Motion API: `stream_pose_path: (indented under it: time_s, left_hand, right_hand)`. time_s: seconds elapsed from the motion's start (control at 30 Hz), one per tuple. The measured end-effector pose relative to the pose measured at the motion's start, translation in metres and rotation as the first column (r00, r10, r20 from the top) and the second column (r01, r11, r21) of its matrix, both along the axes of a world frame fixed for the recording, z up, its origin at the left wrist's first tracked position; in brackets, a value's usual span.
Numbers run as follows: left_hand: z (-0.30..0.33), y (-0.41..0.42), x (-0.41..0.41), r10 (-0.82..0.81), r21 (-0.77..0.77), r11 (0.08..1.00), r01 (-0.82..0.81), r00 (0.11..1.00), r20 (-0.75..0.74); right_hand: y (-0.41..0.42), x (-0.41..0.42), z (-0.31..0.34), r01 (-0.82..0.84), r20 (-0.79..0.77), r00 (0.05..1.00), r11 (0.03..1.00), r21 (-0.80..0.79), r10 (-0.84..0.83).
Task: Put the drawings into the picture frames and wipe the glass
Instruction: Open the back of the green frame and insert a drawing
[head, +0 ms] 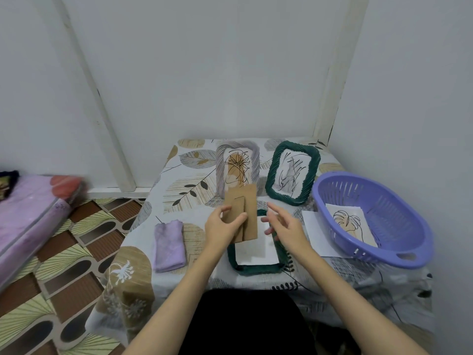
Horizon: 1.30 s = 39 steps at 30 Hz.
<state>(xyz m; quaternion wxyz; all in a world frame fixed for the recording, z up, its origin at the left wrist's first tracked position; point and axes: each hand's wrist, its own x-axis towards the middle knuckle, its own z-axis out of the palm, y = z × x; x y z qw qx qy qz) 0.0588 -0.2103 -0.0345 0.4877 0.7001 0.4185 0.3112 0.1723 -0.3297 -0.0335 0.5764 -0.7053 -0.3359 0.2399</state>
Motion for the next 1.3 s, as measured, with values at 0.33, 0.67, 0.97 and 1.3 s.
stream_pose_path:
  time_s: [0.33,0.67,0.97,1.3]
  left_hand:
    - [-0.012,0.004,-0.006,-0.319,-0.038,0.948,0.317,0.944,-0.082]
    - [-0.025,0.014,-0.018,-0.308,0.066,0.937,0.344,0.899,-0.31]
    - [-0.026,0.015,-0.017,-0.302,0.099,0.931,0.35,0.896,-0.326]
    - [-0.027,0.016,-0.017,-0.327,0.075,0.924,0.374,0.878,-0.349]
  right_hand:
    - [-0.002,0.008,-0.01,0.019,0.104,0.995,0.986,-0.167,-0.001]
    - [-0.001,0.011,-0.022,-0.002,0.13,0.991,0.954,-0.299,0.043]
    - [0.001,0.016,-0.027,0.01,0.163,0.986,0.95,-0.311,0.043]
    - [0.001,0.017,-0.026,-0.005,0.165,0.984,0.927,-0.376,0.072]
